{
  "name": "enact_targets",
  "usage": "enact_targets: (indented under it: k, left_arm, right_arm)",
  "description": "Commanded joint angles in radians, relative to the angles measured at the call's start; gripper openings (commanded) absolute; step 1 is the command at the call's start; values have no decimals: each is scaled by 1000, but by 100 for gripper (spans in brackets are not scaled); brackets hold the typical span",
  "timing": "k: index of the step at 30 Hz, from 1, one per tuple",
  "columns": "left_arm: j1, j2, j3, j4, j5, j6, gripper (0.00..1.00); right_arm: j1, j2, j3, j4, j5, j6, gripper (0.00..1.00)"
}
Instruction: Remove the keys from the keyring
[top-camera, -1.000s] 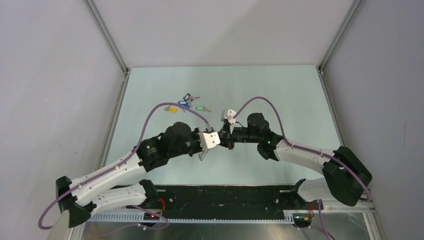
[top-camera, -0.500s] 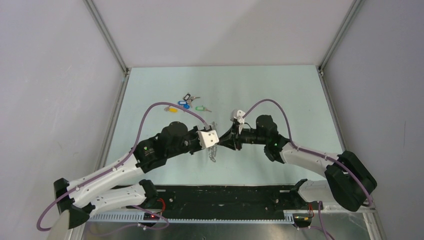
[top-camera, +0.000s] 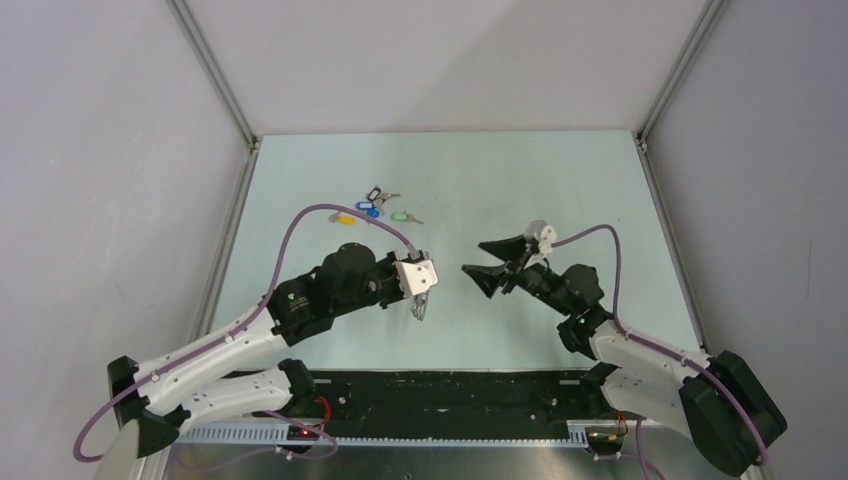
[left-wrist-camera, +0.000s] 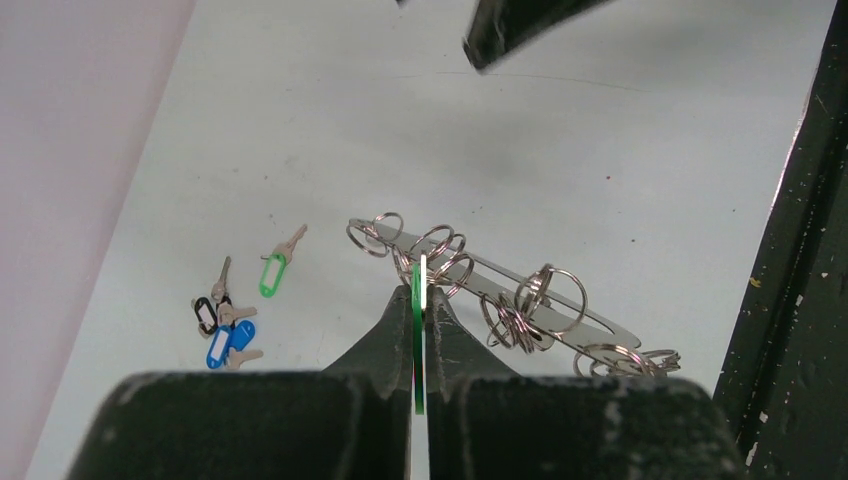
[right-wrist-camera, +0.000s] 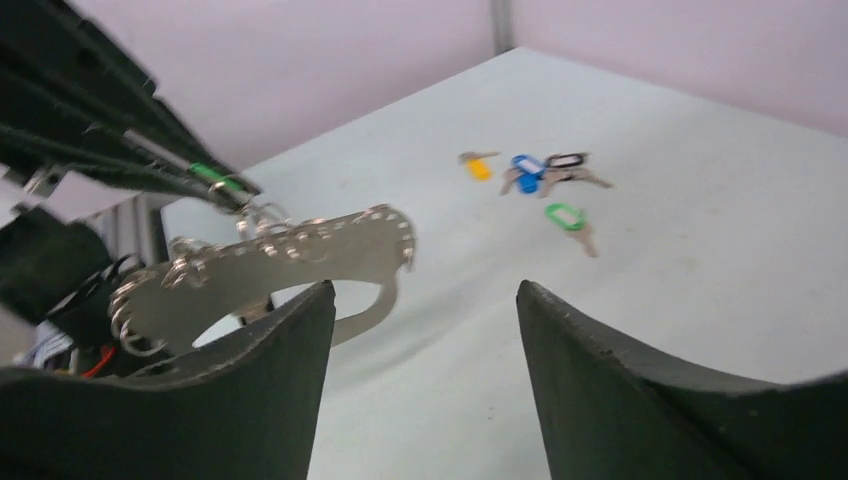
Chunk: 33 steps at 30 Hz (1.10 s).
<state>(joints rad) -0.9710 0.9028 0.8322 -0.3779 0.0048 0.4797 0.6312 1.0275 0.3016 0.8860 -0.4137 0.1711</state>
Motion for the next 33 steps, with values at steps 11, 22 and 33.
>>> enact_targets:
  k: [11,22,33]
  left_arm:
    - [-5,-31,25,53,38,12,0]
    - [-5,-47,4,52,162,71,0]
    - [-5,-42,-21,53,238,152,0]
  right_arm:
    - [-31,-104,-33,77,21,30,79]
    - [178,-44,-22,79,-33,-389,66]
    - [233,-25,0,84,-117,-503,36]
